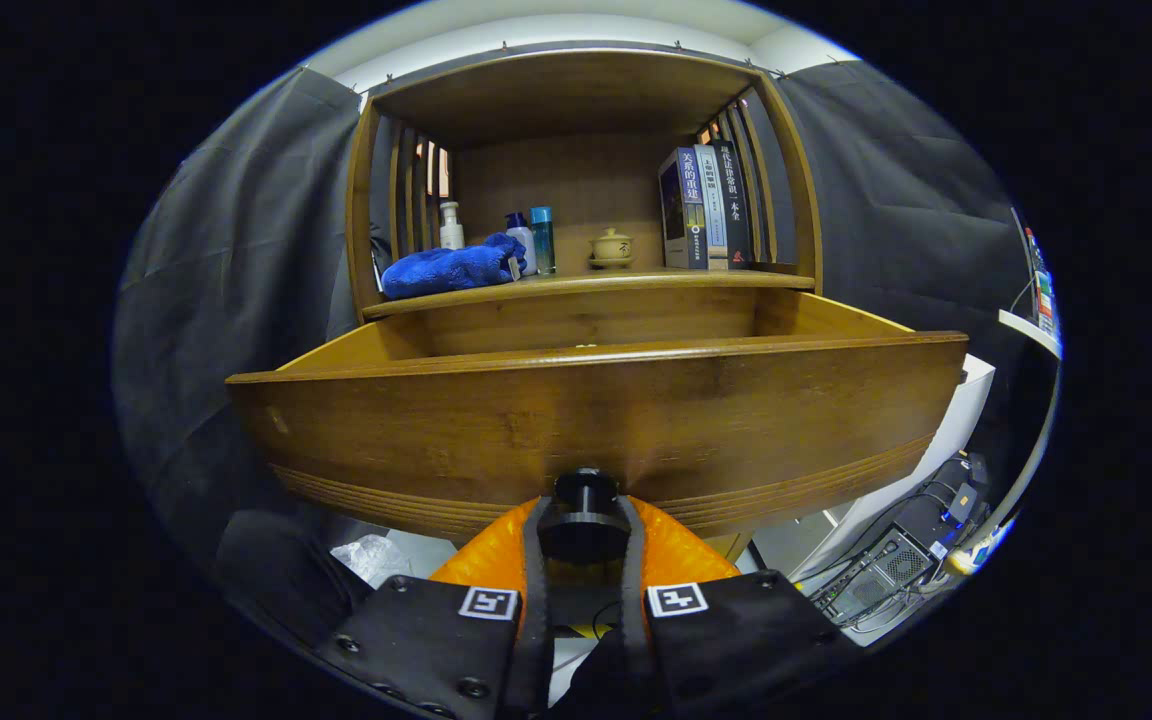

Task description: Pull open the drawer, take out the items inside it, and place them on the countertop above the cabinet.

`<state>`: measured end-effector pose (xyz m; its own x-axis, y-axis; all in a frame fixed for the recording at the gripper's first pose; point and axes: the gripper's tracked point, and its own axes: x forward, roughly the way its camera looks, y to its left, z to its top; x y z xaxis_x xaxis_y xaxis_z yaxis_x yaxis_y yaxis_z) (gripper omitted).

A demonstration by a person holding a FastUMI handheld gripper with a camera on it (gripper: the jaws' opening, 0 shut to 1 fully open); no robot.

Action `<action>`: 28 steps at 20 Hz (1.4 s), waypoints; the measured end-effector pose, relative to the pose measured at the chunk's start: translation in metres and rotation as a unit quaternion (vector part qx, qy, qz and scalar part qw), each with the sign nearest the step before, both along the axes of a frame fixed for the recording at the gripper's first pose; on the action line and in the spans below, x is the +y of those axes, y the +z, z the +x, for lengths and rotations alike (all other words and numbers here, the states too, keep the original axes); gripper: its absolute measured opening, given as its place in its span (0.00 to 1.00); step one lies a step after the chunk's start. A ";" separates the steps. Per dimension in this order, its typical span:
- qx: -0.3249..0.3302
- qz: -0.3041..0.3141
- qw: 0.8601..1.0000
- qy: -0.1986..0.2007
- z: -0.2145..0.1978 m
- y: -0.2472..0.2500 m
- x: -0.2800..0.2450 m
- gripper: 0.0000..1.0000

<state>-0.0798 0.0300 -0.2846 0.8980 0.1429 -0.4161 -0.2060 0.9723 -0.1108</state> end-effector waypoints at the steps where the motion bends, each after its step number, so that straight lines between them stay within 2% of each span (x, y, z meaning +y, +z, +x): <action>1: 0.004 0.005 1.000 -0.005 -0.002 -0.001 0.000 0.34; 2: 0.005 0.011 1.000 -0.009 -0.001 -0.002 0.002 0.34; 5: 0.008 -0.004 1.000 -0.019 -0.002 0.002 -0.001 0.51; 7: -0.007 -0.010 1.000 -0.015 0.001 0.018 0.005 0.57; 12: -0.030 -0.013 0.999 -0.005 -0.003 0.049 0.022 0.80; 14: -0.043 -0.017 0.999 -0.001 -0.003 0.064 0.027 0.80; 20: -0.090 0.013 0.996 0.014 0.005 0.119 0.047 0.91; 25: -0.101 0.018 0.995 0.018 0.039 0.147 0.058 0.95; 28: -0.097 0.015 0.995 -0.009 0.073 0.161 0.053 0.96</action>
<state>-0.0068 0.0827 -0.1240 0.9633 0.1369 -0.2310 -0.1671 0.9790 -0.1166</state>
